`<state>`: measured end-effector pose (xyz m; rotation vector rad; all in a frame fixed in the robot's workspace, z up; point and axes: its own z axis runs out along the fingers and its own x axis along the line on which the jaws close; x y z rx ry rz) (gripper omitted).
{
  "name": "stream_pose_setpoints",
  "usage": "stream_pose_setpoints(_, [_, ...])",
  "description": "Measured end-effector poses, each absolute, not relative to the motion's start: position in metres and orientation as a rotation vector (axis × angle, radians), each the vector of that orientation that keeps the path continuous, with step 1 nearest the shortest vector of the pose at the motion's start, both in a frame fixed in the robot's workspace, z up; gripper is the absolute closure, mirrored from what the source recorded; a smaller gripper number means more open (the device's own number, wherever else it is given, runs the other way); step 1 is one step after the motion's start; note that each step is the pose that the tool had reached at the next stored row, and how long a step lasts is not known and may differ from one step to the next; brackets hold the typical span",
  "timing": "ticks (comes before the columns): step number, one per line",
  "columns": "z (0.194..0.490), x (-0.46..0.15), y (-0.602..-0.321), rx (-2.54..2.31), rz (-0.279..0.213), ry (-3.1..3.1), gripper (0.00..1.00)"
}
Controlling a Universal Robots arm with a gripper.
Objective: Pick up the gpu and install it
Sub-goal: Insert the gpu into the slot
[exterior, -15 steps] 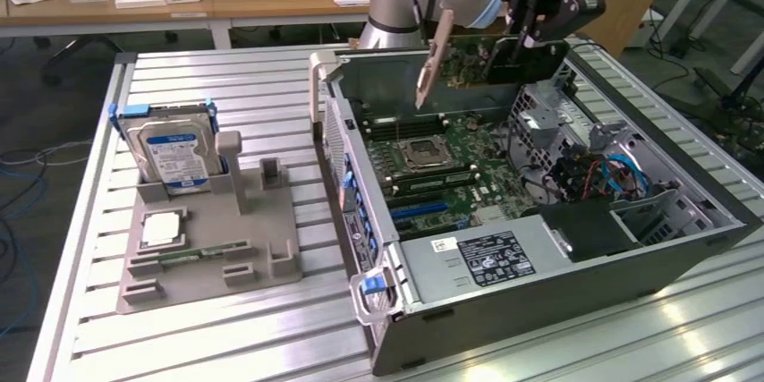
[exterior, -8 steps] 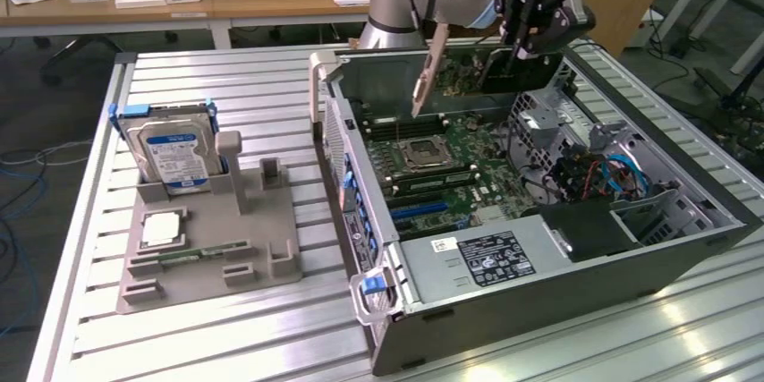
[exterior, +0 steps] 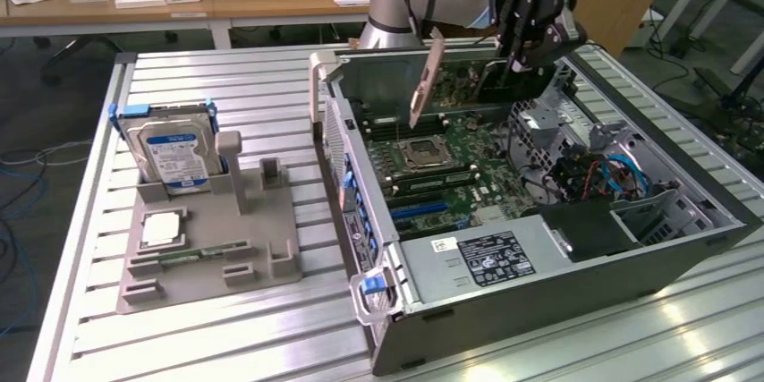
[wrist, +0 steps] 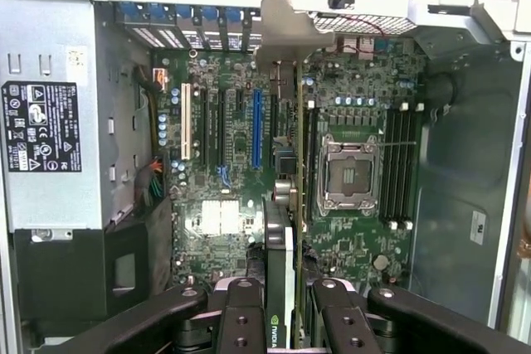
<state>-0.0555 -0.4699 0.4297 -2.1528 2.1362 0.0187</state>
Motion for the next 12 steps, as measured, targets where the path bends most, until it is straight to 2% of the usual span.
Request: stream_pose_setpoints(12, [0.4251,-0.0519,-0.4699,-2.154,0.019,2.135,0.73])
